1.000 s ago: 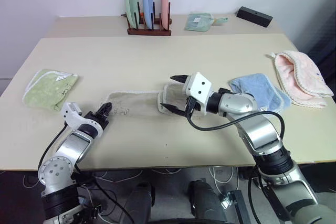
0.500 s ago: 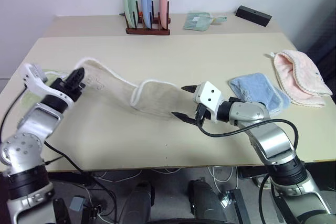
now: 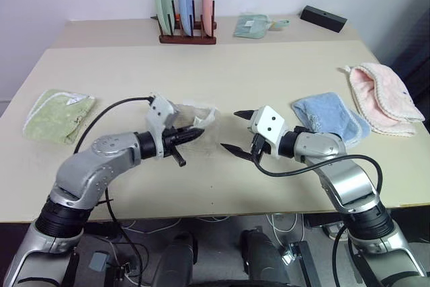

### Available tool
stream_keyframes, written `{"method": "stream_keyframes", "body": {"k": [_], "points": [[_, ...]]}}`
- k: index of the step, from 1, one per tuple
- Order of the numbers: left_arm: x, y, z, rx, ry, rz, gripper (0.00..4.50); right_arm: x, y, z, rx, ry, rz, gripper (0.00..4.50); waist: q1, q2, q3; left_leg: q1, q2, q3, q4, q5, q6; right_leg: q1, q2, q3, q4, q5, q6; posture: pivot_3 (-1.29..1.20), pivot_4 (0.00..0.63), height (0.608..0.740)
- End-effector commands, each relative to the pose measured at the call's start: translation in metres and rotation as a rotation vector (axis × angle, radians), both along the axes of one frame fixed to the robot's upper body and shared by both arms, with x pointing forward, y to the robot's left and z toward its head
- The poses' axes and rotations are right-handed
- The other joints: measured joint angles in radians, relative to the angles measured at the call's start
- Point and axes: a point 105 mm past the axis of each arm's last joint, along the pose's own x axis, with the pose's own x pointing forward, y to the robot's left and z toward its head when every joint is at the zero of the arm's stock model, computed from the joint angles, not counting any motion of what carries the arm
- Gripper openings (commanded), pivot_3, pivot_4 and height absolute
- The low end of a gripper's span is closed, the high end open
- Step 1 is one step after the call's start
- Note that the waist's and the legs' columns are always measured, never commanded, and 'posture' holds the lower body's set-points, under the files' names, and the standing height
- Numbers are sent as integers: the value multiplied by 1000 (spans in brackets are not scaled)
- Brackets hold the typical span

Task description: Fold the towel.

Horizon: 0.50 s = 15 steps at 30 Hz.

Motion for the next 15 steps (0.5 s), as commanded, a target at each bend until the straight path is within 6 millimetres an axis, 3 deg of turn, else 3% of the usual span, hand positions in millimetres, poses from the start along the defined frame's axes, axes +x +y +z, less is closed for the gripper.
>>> {"method": "stream_keyframes", "body": {"k": [1,2,5,8,12,15], "points": [[6,-3,-4,14,-24,4,56,-2,0,9,16,-39,-4,4500,2,0,0,0,0,0,0,0,0,0,0,0,0,0,0,0,150,740],[6,-4,-5,10,-20,1,56,-2,0,8,15,-39,-5,4500,2,0,0,0,0,0,0,0,0,0,0,0,0,0,0,0,150,740],[4,-6,-1,-61,6,-15,821,-2,0,6,8,-39,-9,4500,2,0,0,0,0,0,0,0,0,0,0,0,0,1,2,0,150,740],[-2,-3,8,-121,16,-34,2346,0,-2,5,1,-43,-22,4500,-1,0,0,0,0,0,0,0,0,0,0,0,0,1,2,0,150,740],[-10,20,30,-233,27,1,4334,8,-7,6,-10,-59,-65,4500,-5,0,0,0,1,0,0,0,0,-1,0,0,0,1,2,0,150,740],[1,59,55,-353,-36,173,4389,12,-6,15,51,-52,-83,3254,-3,0,0,0,1,0,0,0,0,-1,0,0,0,1,2,0,150,740]]}}
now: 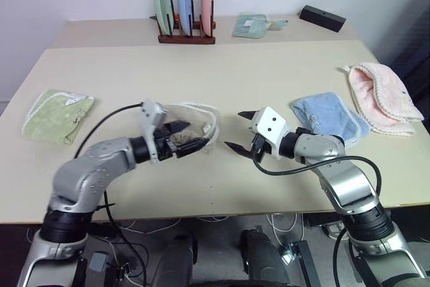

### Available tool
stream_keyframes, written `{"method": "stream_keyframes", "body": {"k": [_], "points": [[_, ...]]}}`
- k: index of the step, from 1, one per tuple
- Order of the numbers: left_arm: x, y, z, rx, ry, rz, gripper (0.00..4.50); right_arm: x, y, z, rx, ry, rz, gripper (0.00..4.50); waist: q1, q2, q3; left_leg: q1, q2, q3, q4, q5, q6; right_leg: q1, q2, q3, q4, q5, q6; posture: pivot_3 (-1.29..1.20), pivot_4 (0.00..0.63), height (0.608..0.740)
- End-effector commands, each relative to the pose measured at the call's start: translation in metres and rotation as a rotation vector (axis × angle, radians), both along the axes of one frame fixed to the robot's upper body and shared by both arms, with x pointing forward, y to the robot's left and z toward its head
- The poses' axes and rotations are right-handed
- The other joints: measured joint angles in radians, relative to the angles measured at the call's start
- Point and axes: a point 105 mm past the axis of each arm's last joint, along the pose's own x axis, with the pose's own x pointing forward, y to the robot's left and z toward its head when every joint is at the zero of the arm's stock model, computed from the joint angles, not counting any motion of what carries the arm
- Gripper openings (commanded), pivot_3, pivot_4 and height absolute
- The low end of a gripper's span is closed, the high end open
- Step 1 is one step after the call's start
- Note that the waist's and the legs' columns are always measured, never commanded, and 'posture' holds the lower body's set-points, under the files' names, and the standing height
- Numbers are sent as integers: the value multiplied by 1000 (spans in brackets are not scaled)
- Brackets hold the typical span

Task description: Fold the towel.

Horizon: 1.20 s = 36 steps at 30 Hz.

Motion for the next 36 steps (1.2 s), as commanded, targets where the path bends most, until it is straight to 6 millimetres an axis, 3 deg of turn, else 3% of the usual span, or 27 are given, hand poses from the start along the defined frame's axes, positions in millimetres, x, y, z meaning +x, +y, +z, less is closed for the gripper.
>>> {"method": "stream_keyframes", "body": {"k": [1,3,6,7,12,17,21,24,27,29,32,36], "points": [[13,46,41,-132,-104,216,4130,5,4,25,79,-56,-4,2644,1,0,0,0,0,0,0,0,0,0,0,0,0,0,0,0,150,740],[20,66,43,-92,-133,320,3338,6,11,31,122,-49,10,1627,1,0,0,0,0,0,0,0,0,0,0,0,0,0,0,0,150,740],[28,73,35,2,-149,369,1834,9,28,37,171,-38,29,74,1,0,0,0,0,0,0,0,0,0,0,0,0,0,0,0,150,740],[31,70,29,40,-151,369,1448,12,35,37,184,-30,28,0,2,0,0,0,0,0,0,0,0,0,0,0,0,0,0,0,150,740],[39,37,7,108,-160,290,1448,26,69,24,194,28,36,0,5,0,0,0,-1,0,0,0,0,1,0,0,0,0,0,0,150,740],[46,30,-34,210,-105,283,1448,38,88,-19,151,162,-11,0,-3,0,0,1,-1,0,-1,0,0,0,0,0,1,0,0,0,150,740],[38,36,-71,285,-56,282,1448,42,77,-57,68,225,-81,0,-7,0,0,1,-1,0,-3,0,-1,-1,0,0,1,0,0,0,150,740],[36,41,-79,249,-38,315,1448,41,64,-72,40,243,-115,0,-2,1,-2,3,0,0,-4,0,-1,0,0,0,1,0,0,0,150,740],[35,43,-77,190,-47,350,1448,38,57,-71,35,203,-113,0,0,1,-3,4,0,0,-4,0,-1,1,0,0,1,0,0,0,150,740],[35,45,-66,144,-83,366,1448,34,57,-50,132,192,-87,0,1,1,-3,4,0,0,-4,0,-1,1,0,0,1,0,0,0,150,740],[28,53,-45,104,-144,391,1347,21,52,-17,261,211,-42,800,-2,1,-3,3,0,0,-4,0,-1,0,0,0,1,0,0,0,150,740],[4,50,-33,180,-217,296,1347,14,37,6,427,311,-113,2688,-6,1,-2,2,0,0,-5,0,-1,-2,0,0,2,0,0,0,150,740]]}}
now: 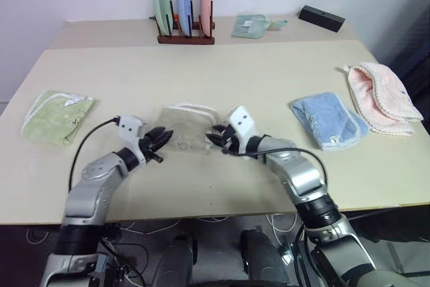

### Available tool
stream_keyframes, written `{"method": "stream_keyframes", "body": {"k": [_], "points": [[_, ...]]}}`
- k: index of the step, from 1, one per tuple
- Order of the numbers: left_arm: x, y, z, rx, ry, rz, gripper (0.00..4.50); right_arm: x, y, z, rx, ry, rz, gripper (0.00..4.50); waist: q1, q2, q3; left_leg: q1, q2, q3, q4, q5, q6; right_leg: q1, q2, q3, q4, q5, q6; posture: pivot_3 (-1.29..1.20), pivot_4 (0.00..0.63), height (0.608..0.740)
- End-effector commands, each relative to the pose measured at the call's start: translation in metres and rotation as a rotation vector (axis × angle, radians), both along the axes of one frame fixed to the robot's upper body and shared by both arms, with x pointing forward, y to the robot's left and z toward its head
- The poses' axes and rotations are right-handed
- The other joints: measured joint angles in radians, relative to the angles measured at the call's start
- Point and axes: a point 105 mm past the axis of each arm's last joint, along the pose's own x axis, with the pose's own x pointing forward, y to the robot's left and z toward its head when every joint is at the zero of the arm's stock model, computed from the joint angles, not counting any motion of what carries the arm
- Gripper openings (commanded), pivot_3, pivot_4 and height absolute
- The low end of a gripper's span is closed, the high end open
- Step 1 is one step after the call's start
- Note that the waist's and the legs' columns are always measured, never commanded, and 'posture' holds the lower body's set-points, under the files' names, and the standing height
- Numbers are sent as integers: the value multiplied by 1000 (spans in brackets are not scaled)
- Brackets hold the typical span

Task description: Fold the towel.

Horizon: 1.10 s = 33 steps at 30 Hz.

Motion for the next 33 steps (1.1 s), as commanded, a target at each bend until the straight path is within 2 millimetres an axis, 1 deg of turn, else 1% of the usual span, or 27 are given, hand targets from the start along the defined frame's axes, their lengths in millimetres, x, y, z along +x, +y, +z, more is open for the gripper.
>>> {"method": "stream_keyframes", "body": {"k": [1,2,3,6,9,13,15,18,19,20,22,23,26,27,29,32,33], "points": [[-20,-5,23,59,-83,-91,1347,-7,-7,29,155,54,-47,3236,-1,0,0,0,0,0,-1,0,0,0,0,0,0,0,0,0,150,740],[-25,-7,24,73,-91,-112,1347,-8,-9,29,179,95,-71,3732,3,0,0,0,0,0,-1,0,0,0,0,0,0,0,0,0,150,740],[-30,-9,27,75,-102,-130,1347,-8,-10,25,227,173,-99,4172,5,0,0,0,0,0,-1,0,0,0,0,0,0,0,0,0,150,740],[-39,-13,32,62,-113,-167,1347,-8,-6,13,301,328,-131,4172,6,1,0,0,0,0,-1,0,0,0,0,0,0,-1,-3,0,150,740],[-43,-17,34,62,-121,-194,1347,-3,2,4,341,418,-148,4172,5,1,0,0,0,0,-1,0,0,0,0,0,-1,-1,-3,0,150,740],[-43,-17,31,81,-111,-186,1347,4,14,-5,325,468,-148,4172,4,1,0,0,0,0,-1,0,0,0,0,0,-1,-1,-2,0,150,740],[-43,-17,30,84,-111,-183,1347,5,24,-4,356,505,-120,4172,2,1,0,0,0,0,-1,0,0,0,0,0,-1,0,-1,0,150,740],[-42,-16,30,85,-113,-173,1347,7,41,-1,361,505,-75,4172,-4,1,0,0,0,0,-1,0,0,-1,0,0,0,0,-1,0,150,740],[-42,-16,30,87,-113,-169,1347,8,45,1,369,504,-64,3663,-8,1,0,0,0,0,-1,0,0,-1,0,0,0,0,0,0,150,740],[-42,-15,30,90,-114,-162,1347,9,48,3,383,505,-56,3420,-13,1,0,0,0,0,-1,0,0,-1,0,0,0,0,0,0,150,740],[-41,-15,29,92,-115,-152,1347,11,51,6,400,506,-51,2332,-17,1,0,0,0,0,-1,0,0,-1,0,0,0,0,0,0,150,740],[-41,-15,29,90,-116,-145,1347,12,52,8,411,507,-52,1868,-18,1,0,0,0,0,-1,0,0,-1,0,0,0,0,0,0,150,740],[-40,-15,29,86,-116,-133,1347,13,50,11,442,512,-63,281,-18,1,0,0,0,0,-1,0,0,-1,0,0,0,0,0,0,150,740],[-40,-15,29,83,-117,-131,1347,13,48,12,452,510,-67,11,-18,1,0,0,0,0,-1,0,0,-1,0,0,0,0,0,0,150,740],[-39,-16,29,78,-119,-130,1347,13,41,21,484,486,-78,11,-18,1,0,0,0,0,-1,0,0,-1,0,0,0,0,0,0,150,740],[-37,-21,29,74,-124,-134,1347,14,22,49,562,374,-95,11,-17,1,1,0,0,0,-1,0,0,-1,0,0,0,0,0,0,150,740],[-37,-21,29,73,-126,-136,1347,14,18,54,575,355,-99,11,-17,1,1,-1,0,0,-1,0,0,-1,0,0,0,0,0,0,150,740]]}}
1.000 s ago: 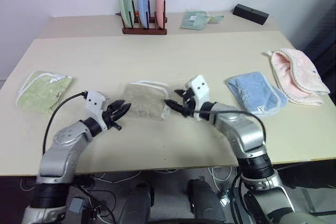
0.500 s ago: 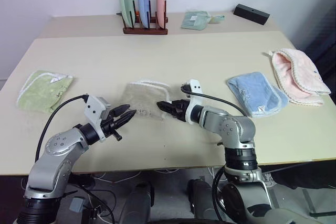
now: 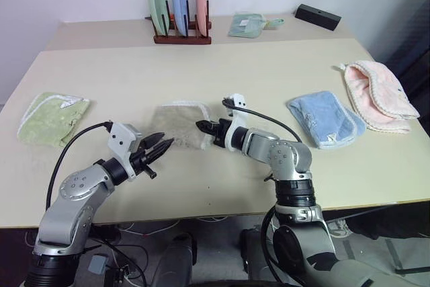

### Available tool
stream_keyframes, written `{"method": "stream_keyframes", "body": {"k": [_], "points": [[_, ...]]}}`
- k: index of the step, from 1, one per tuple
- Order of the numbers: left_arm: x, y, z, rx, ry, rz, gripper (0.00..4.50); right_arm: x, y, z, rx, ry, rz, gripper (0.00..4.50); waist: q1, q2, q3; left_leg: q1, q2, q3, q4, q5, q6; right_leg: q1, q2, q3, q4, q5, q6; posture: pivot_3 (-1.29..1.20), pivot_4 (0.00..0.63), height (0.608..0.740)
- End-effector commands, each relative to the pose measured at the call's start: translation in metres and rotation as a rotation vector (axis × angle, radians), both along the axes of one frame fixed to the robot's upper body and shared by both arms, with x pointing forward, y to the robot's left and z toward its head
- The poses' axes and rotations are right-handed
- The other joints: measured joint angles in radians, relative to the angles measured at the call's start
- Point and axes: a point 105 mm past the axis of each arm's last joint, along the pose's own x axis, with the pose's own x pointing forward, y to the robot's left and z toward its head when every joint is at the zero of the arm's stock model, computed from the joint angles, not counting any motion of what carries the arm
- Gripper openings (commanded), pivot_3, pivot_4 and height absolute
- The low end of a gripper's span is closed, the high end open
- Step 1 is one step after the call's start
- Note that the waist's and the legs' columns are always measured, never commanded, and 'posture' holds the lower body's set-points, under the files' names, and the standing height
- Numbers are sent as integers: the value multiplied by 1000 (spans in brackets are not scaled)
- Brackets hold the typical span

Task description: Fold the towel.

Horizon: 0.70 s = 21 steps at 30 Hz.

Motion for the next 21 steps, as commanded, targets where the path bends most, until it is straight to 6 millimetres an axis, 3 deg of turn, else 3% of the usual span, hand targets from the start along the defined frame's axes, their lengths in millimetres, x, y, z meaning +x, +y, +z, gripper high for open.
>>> {"method": "stream_keyframes", "body": {"k": [1,3,5,10,13,15,18,21], "points": [[0,-7,11,6,-51,-19,1347,-2,-14,41,84,-145,-43,11,0,0,0,0,0,0,0,0,0,0,0,0,0,0,0,0,150,740],[3,-11,13,-6,-55,-31,1347,3,-49,72,123,-240,-155,11,1,0,0,0,0,0,0,0,0,0,0,0,0,0,0,0,150,740],[7,-18,14,-17,-55,-59,1347,7,-107,102,121,-328,-356,11,10,1,1,0,0,0,0,0,0,0,0,0,0,0,0,0,150,740],[18,-35,15,-39,-55,-124,1347,-8,-212,123,134,-350,-742,11,27,0,0,-1,-1,0,0,0,0,1,-1,0,-2,0,0,0,150,740],[22,-44,15,-43,-57,-158,1347,-20,-243,110,178,-282,-882,11,21,0,0,-1,0,0,-1,0,1,0,-1,-1,-2,0,0,0,150,740],[26,-50,16,-42,-60,-182,1347,-30,-256,81,168,-168,-968,11,17,1,0,-1,0,1,-1,0,1,0,-1,0,-2,0,0,0,150,740],[29,-55,17,-41,-64,-203,1347,-44,-262,37,126,0,-1027,11,18,2,0,0,0,1,-1,0,1,0,-1,0,-1,0,0,0,150,740],[30,-56,16,-38,-64,-213,1347,-53,-262,12,170,113,-1055,11,15,3,0,0,0,1,0,0,1,1,-1,1,-1,0,0,0,150,740]]}}
